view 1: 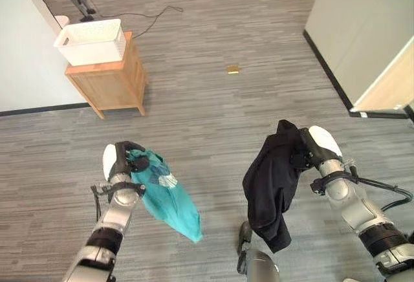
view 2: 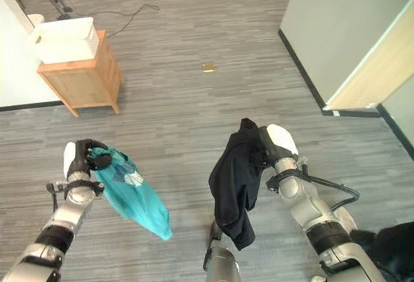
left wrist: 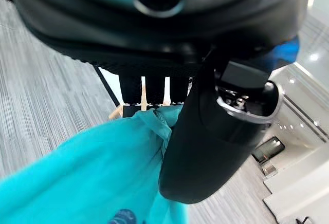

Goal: Pick up bed clothes into laundry basket.

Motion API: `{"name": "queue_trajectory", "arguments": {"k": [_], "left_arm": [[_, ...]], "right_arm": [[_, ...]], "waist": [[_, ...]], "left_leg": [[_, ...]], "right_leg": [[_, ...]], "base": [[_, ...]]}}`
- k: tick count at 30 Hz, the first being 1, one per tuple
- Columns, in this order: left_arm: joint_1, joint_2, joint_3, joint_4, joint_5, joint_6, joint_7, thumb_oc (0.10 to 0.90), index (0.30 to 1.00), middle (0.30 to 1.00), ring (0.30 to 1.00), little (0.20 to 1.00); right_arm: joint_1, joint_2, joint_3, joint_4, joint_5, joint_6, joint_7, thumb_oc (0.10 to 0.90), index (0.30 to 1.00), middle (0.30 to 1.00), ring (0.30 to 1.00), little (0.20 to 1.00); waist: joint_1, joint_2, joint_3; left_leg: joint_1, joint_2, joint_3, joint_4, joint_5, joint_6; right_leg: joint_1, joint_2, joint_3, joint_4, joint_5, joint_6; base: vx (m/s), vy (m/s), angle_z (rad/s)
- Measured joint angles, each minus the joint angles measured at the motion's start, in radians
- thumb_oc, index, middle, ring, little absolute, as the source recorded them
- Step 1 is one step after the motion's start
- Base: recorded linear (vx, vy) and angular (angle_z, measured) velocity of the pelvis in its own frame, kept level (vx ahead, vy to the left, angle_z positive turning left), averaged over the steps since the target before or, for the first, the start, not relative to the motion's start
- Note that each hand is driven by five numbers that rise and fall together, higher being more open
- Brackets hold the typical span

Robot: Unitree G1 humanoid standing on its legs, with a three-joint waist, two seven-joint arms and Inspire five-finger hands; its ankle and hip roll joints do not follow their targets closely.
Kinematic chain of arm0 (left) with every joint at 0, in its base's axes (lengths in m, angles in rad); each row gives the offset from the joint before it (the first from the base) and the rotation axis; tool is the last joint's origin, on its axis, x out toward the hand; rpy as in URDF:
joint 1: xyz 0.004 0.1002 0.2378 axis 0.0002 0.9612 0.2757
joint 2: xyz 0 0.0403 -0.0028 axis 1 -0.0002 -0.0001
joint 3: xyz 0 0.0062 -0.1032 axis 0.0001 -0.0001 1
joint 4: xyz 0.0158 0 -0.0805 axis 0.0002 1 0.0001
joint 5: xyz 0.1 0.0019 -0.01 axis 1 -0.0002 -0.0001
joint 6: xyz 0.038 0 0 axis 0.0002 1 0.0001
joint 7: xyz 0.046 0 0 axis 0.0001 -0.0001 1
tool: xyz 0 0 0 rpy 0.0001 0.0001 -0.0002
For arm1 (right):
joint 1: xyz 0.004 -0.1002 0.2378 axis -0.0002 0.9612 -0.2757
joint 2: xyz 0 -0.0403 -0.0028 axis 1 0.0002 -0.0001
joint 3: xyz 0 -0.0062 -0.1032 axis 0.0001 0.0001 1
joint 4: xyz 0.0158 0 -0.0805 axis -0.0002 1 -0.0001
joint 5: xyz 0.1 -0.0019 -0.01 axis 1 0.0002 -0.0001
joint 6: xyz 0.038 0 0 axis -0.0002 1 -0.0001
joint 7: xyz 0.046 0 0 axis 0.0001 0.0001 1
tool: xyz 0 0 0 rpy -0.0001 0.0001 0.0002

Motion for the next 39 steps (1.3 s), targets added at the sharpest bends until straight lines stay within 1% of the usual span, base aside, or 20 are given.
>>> {"name": "queue_trajectory", "arguments": {"k": [1, 3, 7, 10, 12, 15, 16, 17, 18, 20, 21, 23, 25, 26, 27, 28, 29, 30, 35, 39], "left_arm": [[0.018, -0.020, 0.000, 0.008, -0.017, 0.000, 0.001, 0.400, 0.300, 0.300, 0.300, 0.300], [0.019, -0.006, 0.001, 0.010, -0.017, 0.002, -0.001, 0.400, 0.300, 0.300, 0.300, 0.300], [-0.021, 0.048, 0.003, -0.043, -0.015, 0.000, -0.001, 0.400, 0.300, 0.300, 0.300, 0.300], [-0.060, 0.098, 0.002, -0.063, -0.006, -0.006, -0.001, 0.400, 0.300, 0.300, 0.300, 0.300], [-0.099, 0.110, -0.003, -0.057, -0.004, -0.004, -0.001, 0.400, 0.300, 0.300, 0.300, 0.300], [-0.127, 0.108, -0.036, -0.057, -0.002, -0.006, -0.001, 0.400, 0.300, 0.300, 0.300, 0.300], [-0.129, 0.108, -0.045, -0.056, -0.002, -0.006, -0.002, 0.400, 0.300, 0.300, 0.300, 0.300], [-0.151, 0.106, -0.071, -0.049, -0.002, -0.001, -0.002, 0.400, 0.300, 0.300, 0.300, 0.300], [-0.180, 0.108, -0.103, -0.035, -0.003, 0.002, -0.004, 0.400, 0.300, 0.300, 0.300, 0.300], [-0.216, 0.100, -0.147, -0.035, -0.002, 0.003, -0.006, 0.400, 0.300, 0.300, 0.300, 0.300], [-0.270, 0.103, -0.152, -0.034, -0.002, 0.008, -0.015, 0.400, 0.300, 0.300, 0.300, 0.300], [-0.297, 0.103, -0.148, -0.014, -0.002, 0.008, -0.016, 0.400, 0.300, 0.300, 0.300, 0.300], [-0.315, 0.106, -0.143, -0.010, -0.003, 0.009, -0.015, 0.400, 0.300, 0.300, 0.300, 0.300], [-0.332, 0.116, -0.135, -0.010, -0.003, 0.008, -0.015, 0.400, 0.300, 0.300, 0.300, 0.300], [-0.346, 0.129, -0.134, -0.009, -0.005, 0.009, -0.017, 0.400, 0.300, 0.300, 0.300, 0.300], [-0.344, 0.146, -0.131, -0.010, -0.006, 0.007, -0.019, 0.400, 0.300, 0.300, 0.300, 0.300], [-0.296, 0.133, -0.108, -0.014, -0.016, 0.011, -0.019, 0.400, 0.300, 0.300, 0.300, 0.300], [-0.287, 0.130, -0.105, -0.021, -0.016, 0.011, -0.022, 0.400, 0.300, 0.300, 0.300, 0.300], [-0.281, 0.123, -0.080, -0.061, -0.017, 0.005, -0.022, 0.400, 0.300, 0.300, 0.300, 0.300], [-0.204, 0.141, 0.012, -0.056, -0.036, 0.004, -0.024, 0.400, 0.300, 0.300, 0.300, 0.300]], "right_arm": [[-0.010, -0.009, -0.002, -0.002, 0.001, -0.002, 0.001, 0.400, 0.300, 0.300, 0.300, 0.300], [-0.033, -0.010, -0.007, -0.008, 0.004, -0.005, -0.006, 0.400, 0.300, 0.300, 0.300, 0.300], [-0.062, -0.046, -0.022, -0.009, 0.014, -0.001, -0.008, 0.400, 0.300, 0.300, 0.300, 0.300], [-0.050, -0.050, -0.022, -0.003, 0.015, -0.001, -0.006, 0.400, 0.300, 0.300, 0.300, 0.300], [-0.032, -0.050, -0.034, -0.007, 0.015, -0.003, -0.001, 0.400, 0.300, 0.300, 0.300, 0.300], [0.017, -0.053, -0.091, -0.007, 0.016, 0.002, -0.001, 0.400, 0.300, 0.300, 0.300, 0.300], [0.029, -0.054, -0.101, -0.008, 0.016, 0.006, -0.001, 0.400, 0.300, 0.300, 0.300, 0.300], [0.062, -0.054, -0.118, -0.009, 0.014, 0.011, -0.001, 0.400, 0.300, 0.300, 0.300, 0.300], [0.096, -0.048, -0.121, -0.010, 0.015, 0.018, -0.003, 0.400, 0.300, 0.300, 0.300, 0.300], [0.155, -0.051, -0.118, -0.018, 0.013, 0.021, 0.007, 0.400, 0.300, 0.300, 0.300, 0.300], [0.162, -0.051, -0.152, -0.052, 0.013, 0.019, 0.006, 0.400, 0.300, 0.300, 0.300, 0.300], [0.162, -0.046, -0.140, -0.051, 0.014, 0.018, 0.006, 0.400, 0.300, 0.300, 0.300, 0.300], [0.167, -0.044, -0.134, -0.051, 0.015, 0.008, 0.006, 0.400, 0.300, 0.300, 0.300, 0.300], [0.169, -0.038, -0.134, -0.055, 0.019, 0.006, 0.007, 0.400, 0.300, 0.300, 0.300, 0.300], [0.169, -0.032, -0.134, -0.055, 0.021, 0.006, 0.007, 0.400, 0.300, 0.300, 0.300, 0.300], [0.166, -0.018, -0.135, -0.053, 0.022, 0.005, 0.007, 0.400, 0.300, 0.300, 0.300, 0.300], [0.129, -0.018, -0.144, -0.048, 0.034, 0.013, 0.004, 0.400, 0.300, 0.300, 0.300, 0.300], [0.124, -0.019, -0.154, -0.050, 0.036, 0.014, 0.004, 0.400, 0.300, 0.300, 0.300, 0.300], [0.100, -0.043, -0.196, -0.055, 0.046, 0.014, 0.002, 0.400, 0.300, 0.300, 0.300, 0.300], [0.127, -0.044, -0.191, -0.085, 0.048, 0.010, 0.021, 0.400, 0.300, 0.300, 0.300, 0.300]], "waist": [[0.015, -0.002, 0.002], [0.022, -0.026, 0.009], [0.025, -0.038, 0.009], [0.018, -0.029, 0.007], [0.004, -0.031, 0.006], [-0.034, -0.011, -0.005], [-0.041, 0.007, -0.014], [-0.061, 0.064, -0.017], [-0.085, 0.068, -0.015], [-0.110, 0.026, -0.022], [-0.132, 0.014, -0.015], [-0.120, 0.008, -0.006], [-0.099, 0.015, -0.005], [-0.108, -0.002, -0.005], [-0.099, -0.040, -0.006], [-0.076, -0.082, -0.010], [-0.054, -0.004, -0.019], [-0.054, 0.012, -0.026], [-0.056, 0.012, -0.026], [-0.054, -0.004, -0.047]], "left_leg": [[-0.141, 0.012, -0.023, 0.270, 0.103, -0.008], [-0.244, 0.002, 0.015, 0.314, 0.056, -0.034], [-0.361, -0.017, 0.185, -0.001, 0.047, -0.002], [-0.347, -0.055, 0.311, -0.332, 0.123, 0.032], [-0.345, -0.084, 0.410, -0.341, 0.140, 0.072], [-0.293, -0.163, 0.415, -0.336, 0.145, 0.186], [-0.274, -0.168, 0.409, -0.349, 0.157, 0.214], [-0.190, -0.167, 0.432, -0.411, 0.173, 0.311], [-0.116, -0.156, 0.423, -0.484, 0.148, 0.336], [-0.081, -0.170, 0.320, -0.492, 0.139, 0.346], [-0.071, -0.195, 0.280, -0.491, 0.130, 0.333], [-0.045, -0.187, 0.248, -0.491, 0.128, 0.329], [-0.032, -0.144, 0.171, -0.485, 0.091, 0.267], [-0.028, -0.126, 0.137, -0.488, 0.084, 0.194], [-0.011, -0.134, 0.127, -0.488, 0.075, 0.144], [0.019, -0.137, 0.126, -0.488, 0.052, 0.069], [0.037, -0.051, 0.187, -0.493, 0.074, 0.054], [0.037, -0.030, 0.216, -0.493, 0.080, 0.058], [0.037, -0.006, 0.249, -0.488, 0.120, 0.038], [0.042, -0.037, 0.228, -0.488, 0.066, 0.009]], "right_leg": [[0.073, 0.018, -0.002, -0.061, 0.012, -0.002], [0.172, 0.038, 0.000, -0.143, 0.000, -0.011], [0.297, 0.104, 0.003, -0.276, -0.018, 0.006], [0.358, 0.161, -0.005, -0.280, -0.069, 0.001], [0.399, 0.174, -0.073, -0.280, -0.113, 0.032], [0.442, 0.171, -0.106, -0.254, -0.148, 0.072], [0.436, 0.185, -0.107, -0.227, -0.155, 0.081], [0.390, 0.209, -0.118, -0.011, -0.238, 0.146], [0.330, 0.190, -0.151, 0.206, -0.278, 0.176], [0.185, 0.071, -0.139, 0.489, -0.374, 0.181], [0.028, -0.082, -0.001, 0.489, -0.372, 0.211], [0.011, -0.145, 0.041, 0.316, -0.312, 0.225], [0.019, -0.118, 0.124, 0.140, -0.264, 0.207], [0.103, -0.109, 0.205, -0.142, -0.142, 0.217], [0.141, -0.122, 0.198, -0.256, -0.036, 0.199], [0.159, -0.129, 0.195, -0.261, 0.118, 0.224], [0.200, -0.041, 0.160, -0.280, 0.098, 0.168], [0.205, -0.019, 0.146, -0.280, 0.088, 0.154], [0.215, 0.011, 0.124, -0.280, 0.076, 0.136], [0.232, -0.025, 0.107, -0.277, 0.089, 0.163]], "base": [[0.13, -0.202, -0.26], [0.32, -0.198, -0.28], [0.29, 0.004, -0.24], [0.31, 0.083, -0.18], [0.28, 0.115, 0.03], [0.08, 0.073, 0.19], [0.10, 0.121, 0.08], [0.10, 0.105, 0.33], [0.04, 0.041, 0.73], [0.02, -0.015, 1.00], [0.11, -0.184, 0.96], [0.19, -0.262, 0.73], [0.14, -0.177, 0.59], [0.15, -0.157, 0.92], [0.20, -0.142, 0.86], [0.20, -0.146, 0.27], [0.14, -0.097, 0.13], [0.06, -0.080, 0.11], [0.02, -0.055, 0.06], [0.00, 0.071, 0.15]]}}
